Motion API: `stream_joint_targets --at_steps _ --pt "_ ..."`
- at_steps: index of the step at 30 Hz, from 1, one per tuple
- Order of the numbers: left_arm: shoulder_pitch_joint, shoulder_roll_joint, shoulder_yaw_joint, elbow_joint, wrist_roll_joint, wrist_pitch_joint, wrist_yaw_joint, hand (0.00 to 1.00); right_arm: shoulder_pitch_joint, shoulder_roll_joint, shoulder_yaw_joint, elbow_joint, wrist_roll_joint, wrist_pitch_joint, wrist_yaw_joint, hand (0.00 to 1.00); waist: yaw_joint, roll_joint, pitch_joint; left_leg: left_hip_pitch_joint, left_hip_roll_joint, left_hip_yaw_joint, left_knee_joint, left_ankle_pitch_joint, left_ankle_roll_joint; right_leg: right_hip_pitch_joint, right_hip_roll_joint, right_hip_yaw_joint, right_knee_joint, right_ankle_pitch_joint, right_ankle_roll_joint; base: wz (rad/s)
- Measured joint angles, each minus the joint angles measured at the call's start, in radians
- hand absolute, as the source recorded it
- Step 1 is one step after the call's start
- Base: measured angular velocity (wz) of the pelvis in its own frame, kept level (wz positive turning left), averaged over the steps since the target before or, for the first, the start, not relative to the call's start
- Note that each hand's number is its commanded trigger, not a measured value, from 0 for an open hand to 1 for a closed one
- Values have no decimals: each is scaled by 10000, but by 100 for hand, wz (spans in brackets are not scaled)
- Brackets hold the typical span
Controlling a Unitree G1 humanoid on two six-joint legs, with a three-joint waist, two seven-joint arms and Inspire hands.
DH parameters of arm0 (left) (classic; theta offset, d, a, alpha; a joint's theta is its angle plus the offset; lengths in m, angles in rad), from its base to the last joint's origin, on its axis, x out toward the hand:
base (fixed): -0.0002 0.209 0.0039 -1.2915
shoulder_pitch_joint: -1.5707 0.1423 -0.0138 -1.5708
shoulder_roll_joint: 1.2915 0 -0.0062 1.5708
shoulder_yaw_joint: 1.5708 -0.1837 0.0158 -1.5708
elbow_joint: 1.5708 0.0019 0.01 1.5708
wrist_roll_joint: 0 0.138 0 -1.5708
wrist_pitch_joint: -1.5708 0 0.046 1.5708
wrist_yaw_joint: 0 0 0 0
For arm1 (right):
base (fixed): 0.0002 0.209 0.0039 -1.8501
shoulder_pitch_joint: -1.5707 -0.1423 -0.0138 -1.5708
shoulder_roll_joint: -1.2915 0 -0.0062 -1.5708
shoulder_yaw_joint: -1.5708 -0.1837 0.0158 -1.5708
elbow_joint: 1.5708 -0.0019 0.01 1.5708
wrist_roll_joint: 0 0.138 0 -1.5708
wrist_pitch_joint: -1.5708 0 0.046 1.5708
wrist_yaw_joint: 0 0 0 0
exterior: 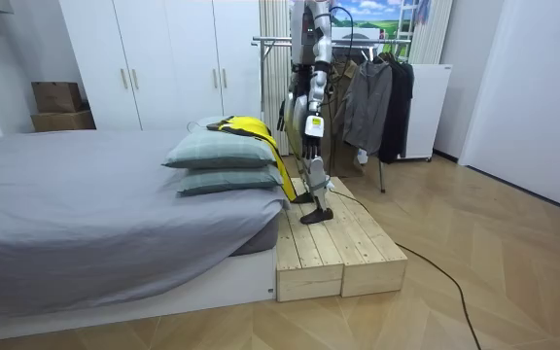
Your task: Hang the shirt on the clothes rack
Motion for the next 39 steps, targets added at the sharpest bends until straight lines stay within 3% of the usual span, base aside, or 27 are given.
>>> stream_joint_targets --at_steps 39 --pt "-1 45 -184 5 -20 85 -208 0 124 23 20 -172 356 -2 -118 0 -28 -35 52 -187 -3 -1 90 0 0 -92 0 23 -118 -2 -3 0"
